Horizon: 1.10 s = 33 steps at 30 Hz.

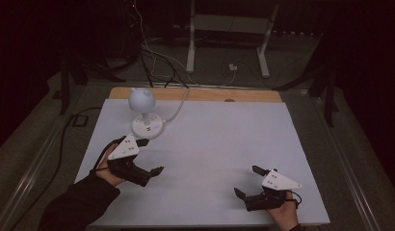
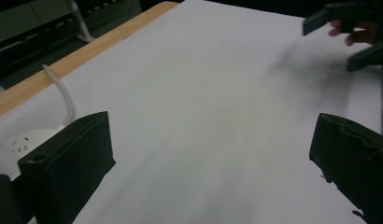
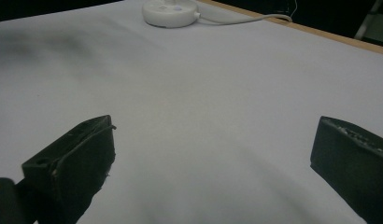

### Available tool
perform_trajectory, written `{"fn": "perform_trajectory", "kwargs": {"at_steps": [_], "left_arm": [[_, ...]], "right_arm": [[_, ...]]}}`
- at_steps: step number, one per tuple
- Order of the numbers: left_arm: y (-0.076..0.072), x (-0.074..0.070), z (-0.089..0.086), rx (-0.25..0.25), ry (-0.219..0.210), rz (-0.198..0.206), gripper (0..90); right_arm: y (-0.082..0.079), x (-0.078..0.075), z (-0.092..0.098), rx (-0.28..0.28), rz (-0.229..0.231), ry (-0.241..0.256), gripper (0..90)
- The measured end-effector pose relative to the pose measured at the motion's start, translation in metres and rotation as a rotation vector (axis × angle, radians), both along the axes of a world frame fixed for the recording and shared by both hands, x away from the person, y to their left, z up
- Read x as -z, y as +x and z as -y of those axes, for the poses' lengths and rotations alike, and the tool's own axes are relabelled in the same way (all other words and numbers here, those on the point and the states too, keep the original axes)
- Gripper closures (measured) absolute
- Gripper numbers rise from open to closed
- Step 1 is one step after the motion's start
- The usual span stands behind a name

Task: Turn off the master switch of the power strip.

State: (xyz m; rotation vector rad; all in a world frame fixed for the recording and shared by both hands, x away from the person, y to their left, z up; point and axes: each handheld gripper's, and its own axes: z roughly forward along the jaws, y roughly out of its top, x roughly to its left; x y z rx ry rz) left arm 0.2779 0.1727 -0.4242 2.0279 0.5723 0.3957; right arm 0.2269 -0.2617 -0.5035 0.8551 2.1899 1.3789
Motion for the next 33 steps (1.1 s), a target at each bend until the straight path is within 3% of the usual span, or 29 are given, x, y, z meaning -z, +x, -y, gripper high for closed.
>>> {"fn": "perform_trajectory", "kwargs": {"at_steps": [6, 8, 14, 18, 24, 31, 33], "left_arm": [[0.015, 0.003, 0.002, -0.049, -0.016, 0.0, 0.3], [0.017, 0.004, 0.003, -0.054, -0.013, 0.003, 0.2], [0.034, 0.013, 0.004, -0.141, 0.022, 0.013, 0.2], [0.041, 0.018, 0.005, -0.174, 0.021, 0.002, 0.2], [0.057, 0.025, 0.006, -0.216, -0.008, -0.006, 0.2], [0.07, 0.031, 0.009, -0.242, -0.047, 0.023, 0.3], [0.074, 0.032, 0.01, -0.255, -0.063, 0.003, 0.3]], "right_arm": [[0.0, 0.001, 0.0, -0.002, -0.006, 0.003, 0.0], [0.0, 0.001, 0.0, -0.004, -0.005, 0.002, 0.0], [0.0, 0.001, 0.0, -0.007, -0.008, 0.004, 0.0], [0.001, 0.001, 0.0, -0.008, -0.012, 0.006, 0.0], [0.001, 0.001, 0.0, -0.011, -0.013, 0.006, 0.0], [0.001, 0.001, 0.0, -0.014, -0.014, 0.009, 0.0], [0.001, 0.001, 0.0, -0.015, -0.014, 0.013, 0.0]]}}
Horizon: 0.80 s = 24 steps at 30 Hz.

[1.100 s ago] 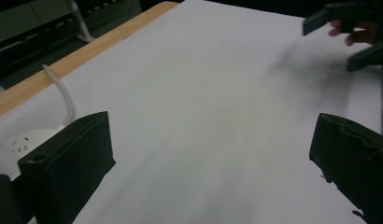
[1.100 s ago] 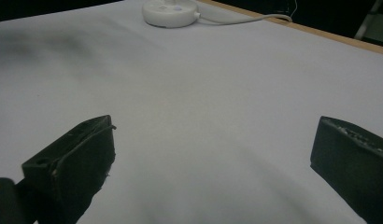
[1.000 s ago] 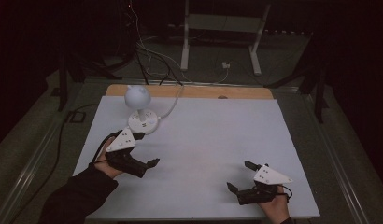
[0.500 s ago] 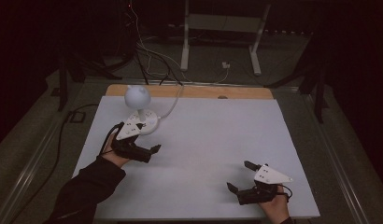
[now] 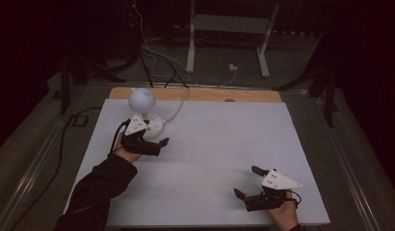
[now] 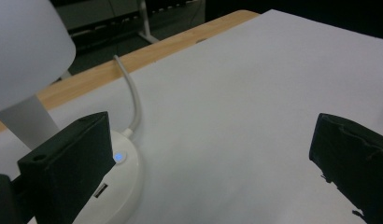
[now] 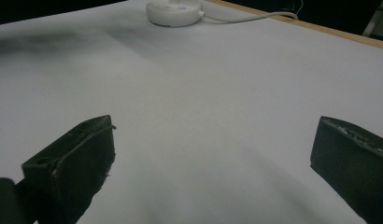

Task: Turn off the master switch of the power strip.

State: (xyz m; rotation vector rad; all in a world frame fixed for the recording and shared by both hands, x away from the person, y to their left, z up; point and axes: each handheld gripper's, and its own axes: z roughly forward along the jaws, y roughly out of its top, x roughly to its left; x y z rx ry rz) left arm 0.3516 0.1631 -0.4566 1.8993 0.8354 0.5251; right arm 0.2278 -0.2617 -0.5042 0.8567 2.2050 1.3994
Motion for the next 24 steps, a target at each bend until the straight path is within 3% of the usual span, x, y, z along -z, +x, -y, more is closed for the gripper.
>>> {"fn": "perform_trajectory", "kwargs": {"at_steps": [1, 5, 10, 14, 17, 24], "left_arm": [[0.003, 0.002, 0.002, -0.028, 0.021, 0.0, 0.3], [0.008, 0.007, 0.005, -0.041, 0.039, -0.005, 0.3], [0.014, 0.013, 0.005, -0.075, 0.013, -0.007, 0.3], [0.018, 0.016, 0.005, -0.098, 0.024, -0.007, 0.8], [0.021, 0.018, 0.005, -0.107, 0.039, -0.005, 3.3], [0.028, 0.023, 0.003, -0.143, 0.064, -0.002, 19.1]], "right_arm": [[0.0, 0.0, 0.0, -0.001, -0.001, 0.0, 0.0], [0.0, 0.0, 0.0, -0.001, -0.002, 0.001, 0.0], [0.0, 0.0, 0.001, -0.002, -0.004, 0.004, 0.0], [0.0, 0.0, 0.0, -0.004, -0.004, 0.006, 0.0], [0.0, 0.0, 0.0, -0.004, -0.004, 0.007, 0.0], [-0.001, -0.001, 0.0, -0.009, -0.003, 0.007, 0.0]]}}
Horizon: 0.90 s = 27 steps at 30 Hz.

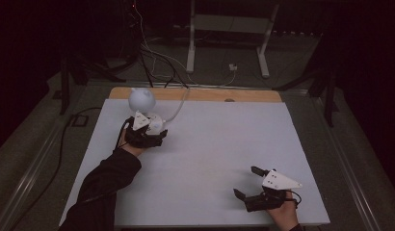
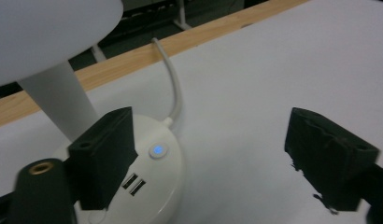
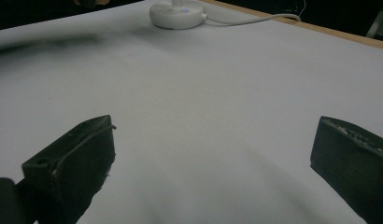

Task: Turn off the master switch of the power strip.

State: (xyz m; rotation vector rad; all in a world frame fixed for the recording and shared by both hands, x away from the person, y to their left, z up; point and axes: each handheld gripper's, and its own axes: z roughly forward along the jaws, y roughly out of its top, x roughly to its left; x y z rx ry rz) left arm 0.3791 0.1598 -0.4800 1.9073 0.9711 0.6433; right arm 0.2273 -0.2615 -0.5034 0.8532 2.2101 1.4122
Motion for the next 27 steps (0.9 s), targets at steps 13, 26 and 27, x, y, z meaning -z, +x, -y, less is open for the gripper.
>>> {"fn": "perform_trajectory", "kwargs": {"at_steps": [13, 26, 27], "left_arm": [[0.015, 0.011, 0.004, -0.092, 0.036, 0.003, 60.0], [0.026, 0.019, 0.008, -0.115, 0.09, 0.009, 85.2], [0.027, 0.02, 0.008, -0.108, 0.085, 0.005, 86.9]], "right_arm": [[0.001, 0.001, 0.001, -0.001, -0.011, 0.011, 0.0], [0.001, 0.001, 0.002, 0.0, -0.011, 0.011, 0.0], [0.001, 0.001, 0.002, 0.0, -0.011, 0.011, 0.0]]}}
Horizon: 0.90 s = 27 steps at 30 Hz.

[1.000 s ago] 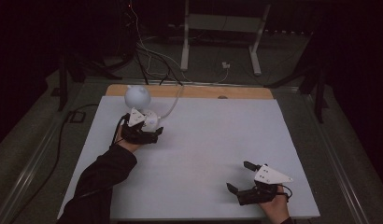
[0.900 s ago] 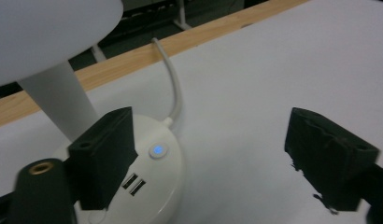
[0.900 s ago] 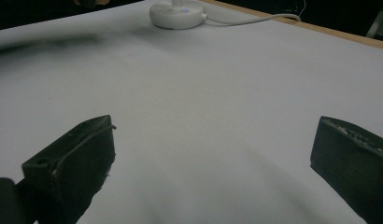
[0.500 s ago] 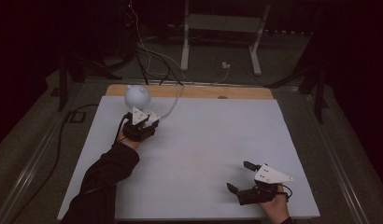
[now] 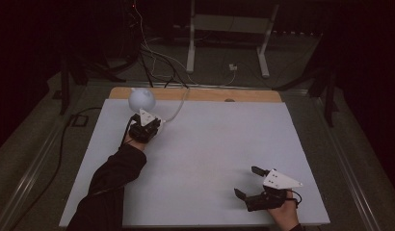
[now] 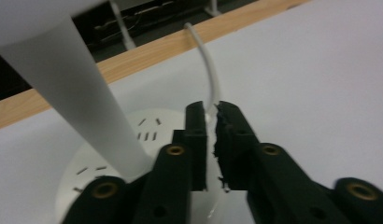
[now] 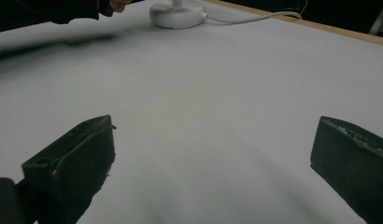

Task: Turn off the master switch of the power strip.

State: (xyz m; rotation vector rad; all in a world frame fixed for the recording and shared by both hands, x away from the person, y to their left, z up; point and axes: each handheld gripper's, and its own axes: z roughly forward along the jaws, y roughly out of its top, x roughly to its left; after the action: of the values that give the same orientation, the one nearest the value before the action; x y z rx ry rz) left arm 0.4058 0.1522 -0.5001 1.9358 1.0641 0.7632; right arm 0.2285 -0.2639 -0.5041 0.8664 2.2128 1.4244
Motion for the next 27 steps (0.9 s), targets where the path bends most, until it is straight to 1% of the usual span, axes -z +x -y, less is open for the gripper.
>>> {"fn": "perform_trajectory", "kwargs": {"at_steps": [1, 2, 3, 5, 6, 7, 8, 10, 13, 14, 15, 18, 19, 20, 21, 25, 27], "left_arm": [[0.001, 0.001, 0.0, 0.001, 0.0, -0.004, 86.9], [0.002, 0.002, 0.0, -0.005, 0.009, -0.006, 90.0], [0.003, 0.003, 0.0, -0.003, 0.008, -0.011, 90.0], [0.004, 0.006, 0.0, -0.015, 0.029, -0.009, 90.0], [0.005, 0.007, 0.0, -0.01, 0.024, -0.013, 90.0], [0.005, 0.007, 0.0, -0.009, 0.022, -0.011, 90.0], [0.006, 0.008, 0.001, -0.017, 0.037, -0.007, 90.0], [0.007, 0.009, 0.0, -0.012, 0.037, -0.009, 90.0], [0.008, 0.012, 0.002, -0.017, 0.055, -0.003, 90.0], [0.009, 0.013, 0.003, -0.022, 0.072, 0.003, 90.0], [0.009, 0.014, 0.003, -0.021, 0.086, -0.004, 90.0], [0.012, 0.016, 0.005, -0.021, 0.101, -0.004, 90.0], [0.012, 0.016, 0.005, -0.018, 0.112, -0.005, 90.0], [0.013, 0.017, 0.005, -0.018, 0.131, -0.004, 90.0], [0.013, 0.018, 0.007, -0.011, 0.131, -0.01, 90.0], [0.014, 0.019, 0.008, -0.018, 0.141, -0.004, 90.0], [0.014, 0.018, 0.009, -0.02, 0.17, 0.002, 90.0]], "right_arm": [[0.0, 0.0, 0.0, -0.001, 0.0, 0.0, 0.0], [0.0, 0.0, 0.0, -0.001, 0.0, -0.001, 0.0], [0.0, 0.0, 0.0, -0.001, 0.0, -0.001, 0.0], [0.0, 0.0, 0.0, -0.002, 0.0, -0.002, 0.0], [0.0, 0.0, 0.0, -0.002, 0.0, -0.002, 0.0], [0.0, 0.0, 0.0, -0.002, 0.0, -0.002, 0.0], [0.0, 0.0, 0.0, -0.002, -0.001, -0.002, 0.0], [0.0, 0.0, 0.0, -0.003, -0.001, -0.002, 0.0], [0.0, 0.0, 0.0, -0.003, 0.0, -0.003, 0.0], [0.0, 0.0, 0.0, -0.002, -0.001, -0.004, 0.0], [0.0, 0.0, 0.0, -0.002, -0.003, -0.005, 0.0], [0.0, 0.0, 0.0, -0.002, -0.002, -0.005, 0.0], [0.0, 0.0, 0.0, -0.002, -0.002, -0.004, 0.0], [0.0, 0.0, 0.0, -0.002, -0.002, -0.004, 0.0], [0.0, 0.0, 0.0, -0.002, -0.002, -0.005, 0.0], [0.0, 0.0, 0.0, -0.003, 0.001, -0.005, 0.0], [0.0, 0.0, 0.0, -0.003, 0.001, -0.007, 0.0]]}}
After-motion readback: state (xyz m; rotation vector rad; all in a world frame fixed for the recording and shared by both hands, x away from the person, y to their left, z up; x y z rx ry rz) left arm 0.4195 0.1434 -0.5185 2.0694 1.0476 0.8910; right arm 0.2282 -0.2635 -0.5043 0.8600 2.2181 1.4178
